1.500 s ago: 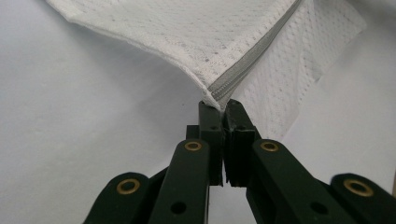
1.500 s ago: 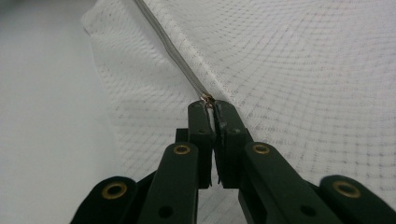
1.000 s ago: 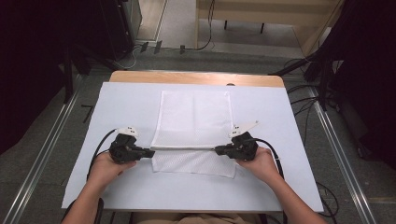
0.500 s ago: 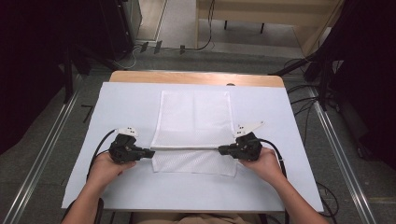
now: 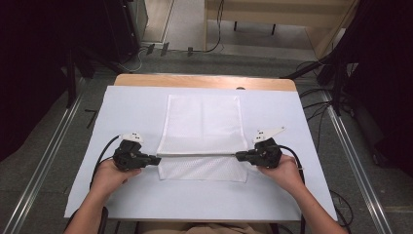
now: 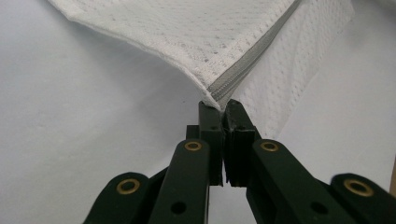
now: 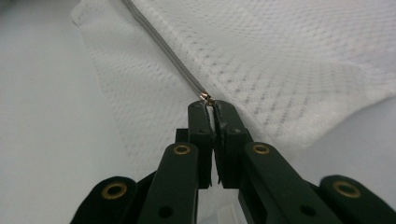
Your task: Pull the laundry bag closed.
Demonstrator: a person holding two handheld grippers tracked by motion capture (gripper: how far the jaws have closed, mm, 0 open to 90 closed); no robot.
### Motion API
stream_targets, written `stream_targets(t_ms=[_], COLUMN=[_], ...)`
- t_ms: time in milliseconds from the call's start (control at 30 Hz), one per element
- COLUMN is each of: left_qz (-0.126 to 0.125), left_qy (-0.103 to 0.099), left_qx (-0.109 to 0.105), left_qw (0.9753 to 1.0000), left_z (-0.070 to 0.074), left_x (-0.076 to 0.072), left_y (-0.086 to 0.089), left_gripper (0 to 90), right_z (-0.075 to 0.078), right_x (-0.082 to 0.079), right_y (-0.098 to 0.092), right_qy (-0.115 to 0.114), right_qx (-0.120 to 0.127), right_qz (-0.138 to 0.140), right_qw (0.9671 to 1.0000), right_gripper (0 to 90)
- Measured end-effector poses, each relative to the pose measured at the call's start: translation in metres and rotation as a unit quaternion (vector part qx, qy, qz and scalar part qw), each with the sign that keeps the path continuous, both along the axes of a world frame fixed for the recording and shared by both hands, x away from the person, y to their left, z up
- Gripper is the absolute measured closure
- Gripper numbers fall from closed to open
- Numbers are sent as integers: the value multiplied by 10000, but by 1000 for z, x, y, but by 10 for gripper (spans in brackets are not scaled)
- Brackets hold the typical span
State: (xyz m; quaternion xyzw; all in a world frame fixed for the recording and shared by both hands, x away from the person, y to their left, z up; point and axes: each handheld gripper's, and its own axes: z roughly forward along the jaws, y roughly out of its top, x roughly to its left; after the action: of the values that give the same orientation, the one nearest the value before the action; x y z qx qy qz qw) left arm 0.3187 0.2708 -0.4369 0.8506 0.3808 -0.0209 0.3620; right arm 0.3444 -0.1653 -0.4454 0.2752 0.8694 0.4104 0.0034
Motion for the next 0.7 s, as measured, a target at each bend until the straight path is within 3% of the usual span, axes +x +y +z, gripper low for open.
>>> stream_targets(t_ms=[700], left_qz=[-38], left_qy=[45], left_qx=[55], left_qw=[10000], left_z=[-1], left_x=[-1], left_y=[-1], left_gripper=[883], right_z=[-2], right_x=[-2], right_y=[-5], right_qy=[66], right_qx=[-74], right_qz=[-92], right_qw=[9999], right_gripper=[882])
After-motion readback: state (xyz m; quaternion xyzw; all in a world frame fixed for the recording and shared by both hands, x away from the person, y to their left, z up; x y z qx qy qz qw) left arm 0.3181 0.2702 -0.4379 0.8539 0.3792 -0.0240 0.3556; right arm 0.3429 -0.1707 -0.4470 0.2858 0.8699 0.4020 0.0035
